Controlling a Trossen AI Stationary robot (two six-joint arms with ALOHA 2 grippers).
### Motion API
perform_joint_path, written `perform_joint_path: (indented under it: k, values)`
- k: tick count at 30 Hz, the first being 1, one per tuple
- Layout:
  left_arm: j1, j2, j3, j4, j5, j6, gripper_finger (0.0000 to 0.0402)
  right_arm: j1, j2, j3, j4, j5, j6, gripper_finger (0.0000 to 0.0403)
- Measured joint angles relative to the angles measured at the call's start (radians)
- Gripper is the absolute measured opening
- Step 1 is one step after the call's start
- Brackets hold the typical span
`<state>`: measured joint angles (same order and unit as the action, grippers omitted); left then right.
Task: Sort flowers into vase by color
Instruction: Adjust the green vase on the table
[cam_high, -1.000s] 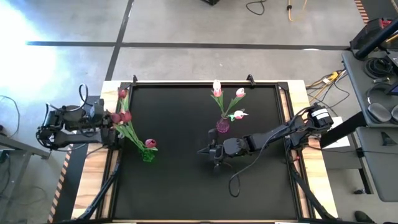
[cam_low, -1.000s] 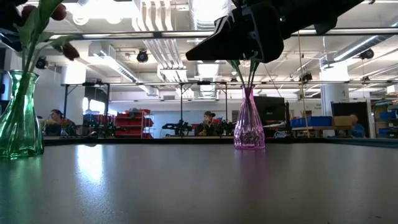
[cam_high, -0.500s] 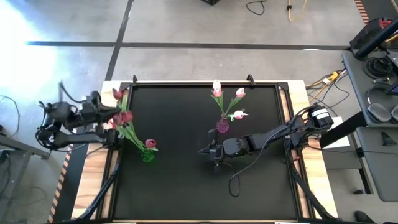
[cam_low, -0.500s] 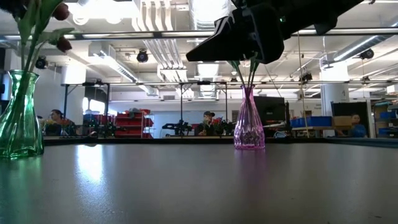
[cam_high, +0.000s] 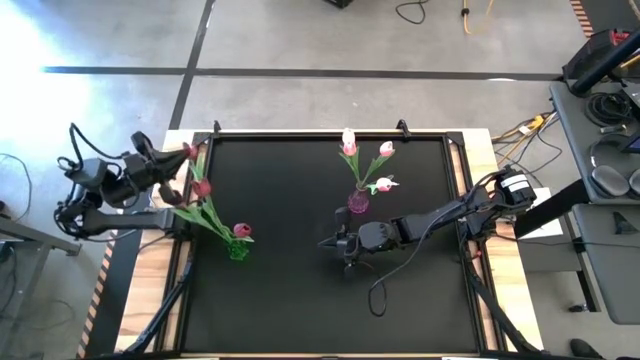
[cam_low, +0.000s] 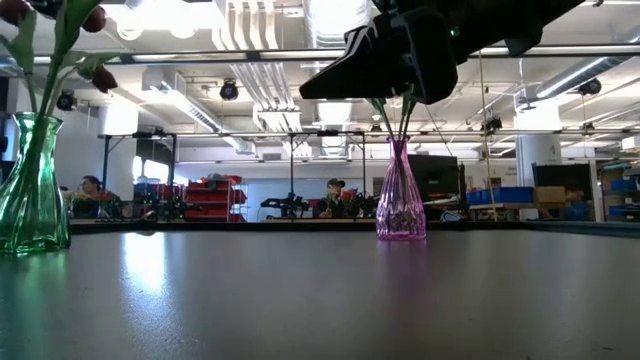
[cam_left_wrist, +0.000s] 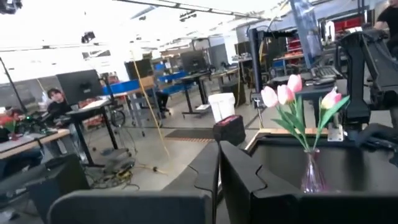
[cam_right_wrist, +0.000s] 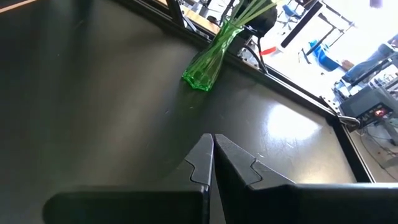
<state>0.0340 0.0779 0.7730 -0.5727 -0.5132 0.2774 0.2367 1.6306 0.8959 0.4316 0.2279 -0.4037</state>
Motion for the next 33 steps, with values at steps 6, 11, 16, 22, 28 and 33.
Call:
perform_joint_path:
  k: [6, 11, 16, 22, 28, 33]
  values:
    - [0.000, 0.068, -0.011, 0.008, 0.025, -0.037, 0.0000, 0.000, 0.000, 0.000, 0.000, -0.001, -0.013, 0.0009]
    - [0.000, 0.187, -0.038, 0.098, 0.089, -0.003, 0.0000, 0.000, 0.000, 0.000, 0.000, -0.002, -0.012, 0.0009]
    - [0.018, 0.266, -0.007, 0.120, 0.058, 0.049, 0.0000, 0.000, 0.000, 0.000, -0.001, -0.004, -0.009, 0.0009]
    - [0.081, 0.293, 0.062, 0.114, 0.008, 0.071, 0.0000, 0.000, 0.000, 0.000, -0.006, -0.009, -0.009, 0.0009]
    - [0.181, 0.366, 0.071, 0.113, 0.068, 0.078, 0.0000, 0.000, 0.000, 0.000, 0.006, -0.028, -0.009, 0.0009]
    - [0.335, 0.479, 0.080, 0.140, 0.155, 0.106, 0.0000, 0.000, 0.000, 0.000, 0.008, -0.029, -0.008, 0.0009]
